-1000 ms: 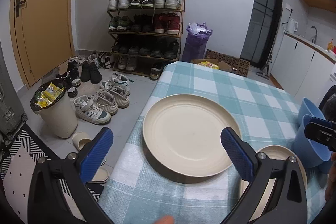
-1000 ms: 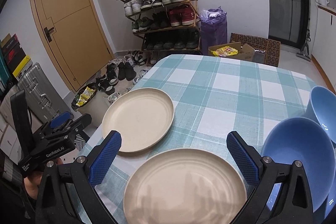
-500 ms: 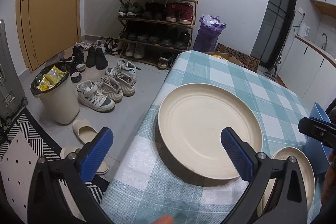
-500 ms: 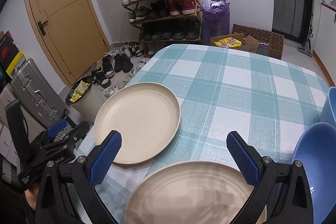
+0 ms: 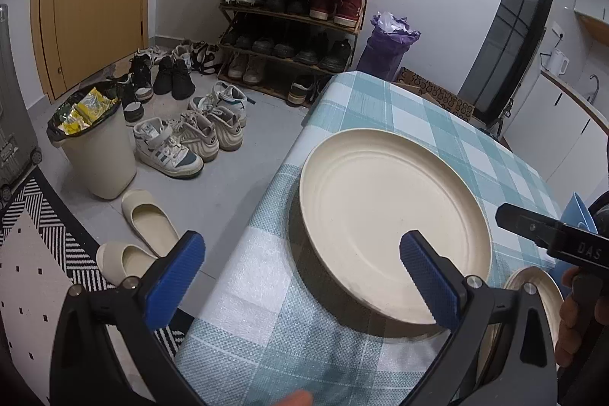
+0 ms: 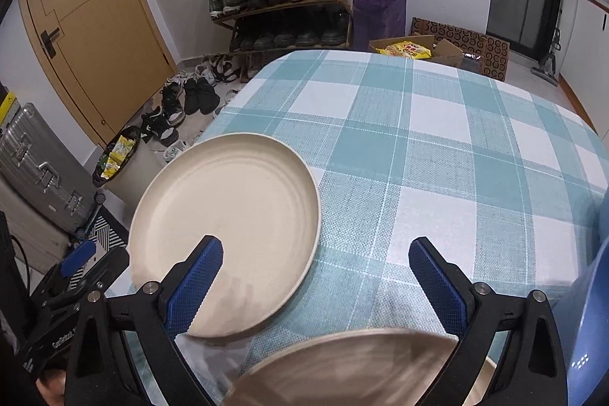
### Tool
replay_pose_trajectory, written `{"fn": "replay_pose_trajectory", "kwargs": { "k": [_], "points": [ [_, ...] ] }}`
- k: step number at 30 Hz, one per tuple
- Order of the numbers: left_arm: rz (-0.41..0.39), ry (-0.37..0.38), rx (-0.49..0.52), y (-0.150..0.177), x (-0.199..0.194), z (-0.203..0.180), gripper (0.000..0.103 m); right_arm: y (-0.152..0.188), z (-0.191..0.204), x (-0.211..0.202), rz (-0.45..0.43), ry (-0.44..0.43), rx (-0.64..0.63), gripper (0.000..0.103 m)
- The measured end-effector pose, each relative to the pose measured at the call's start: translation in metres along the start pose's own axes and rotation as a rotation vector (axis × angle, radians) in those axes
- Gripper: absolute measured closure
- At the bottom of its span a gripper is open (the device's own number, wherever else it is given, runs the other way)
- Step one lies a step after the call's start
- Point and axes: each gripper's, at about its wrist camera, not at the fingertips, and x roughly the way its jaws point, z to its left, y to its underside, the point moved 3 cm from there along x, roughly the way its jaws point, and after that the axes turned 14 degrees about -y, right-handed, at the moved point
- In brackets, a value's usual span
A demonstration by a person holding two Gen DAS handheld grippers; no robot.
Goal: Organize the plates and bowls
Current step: 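Move both grippers toward the remaining cream plate beside the stack, then close the left gripper on the remaining plate rim while the right gripper grips it too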
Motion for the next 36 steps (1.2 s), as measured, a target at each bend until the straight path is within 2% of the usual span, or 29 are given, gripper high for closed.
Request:
{"fn": "replay_pose_trajectory", "kwargs": {
  "k": [4, 9, 11, 17, 18, 22, 32, 33, 36],
  "points": [
    [0.001, 0.026, -0.017, 0.0, 0.002, 0.002, 0.004, -0.002, -0.004, 0.014, 0.031, 0.007, 0.009, 0.014],
    [-0.014, 0.069, -0.02, 0.0, 0.002, 0.001, 0.022, -0.002, -0.007, 0.027, 0.061, 0.006, 0.001, 0.018],
    [-0.006, 0.079, -0.018, 0.002, 0.004, 0.001, 0.035, -0.002, -0.009, 0.029, 0.064, 0.006, 0.006, 0.019],
    [0.021, 0.096, -0.036, 0.004, 0.009, 0.002, 0.048, -0.002, -0.011, 0.04, 0.092, 0.004, -0.001, 0.033],
    [0.023, 0.099, -0.036, 0.004, 0.01, 0.001, 0.049, -0.002, -0.011, 0.042, 0.094, -0.002, -0.001, 0.038],
    [0.039, 0.109, -0.018, 0.007, 0.013, -0.003, 0.059, 0.0, -0.012, 0.046, 0.108, -0.008, -0.003, 0.043],
    [0.055, 0.127, -0.009, 0.01, 0.015, -0.006, 0.07, 0.005, -0.012, 0.049, 0.116, -0.018, -0.009, 0.061],
    [0.055, 0.129, -0.007, 0.01, 0.015, -0.007, 0.07, 0.005, -0.012, 0.05, 0.119, -0.018, -0.011, 0.064],
    [0.057, 0.13, -0.005, 0.01, 0.016, -0.006, 0.08, 0.005, -0.012, 0.051, 0.12, -0.005, -0.019, 0.074]
  ]
}}
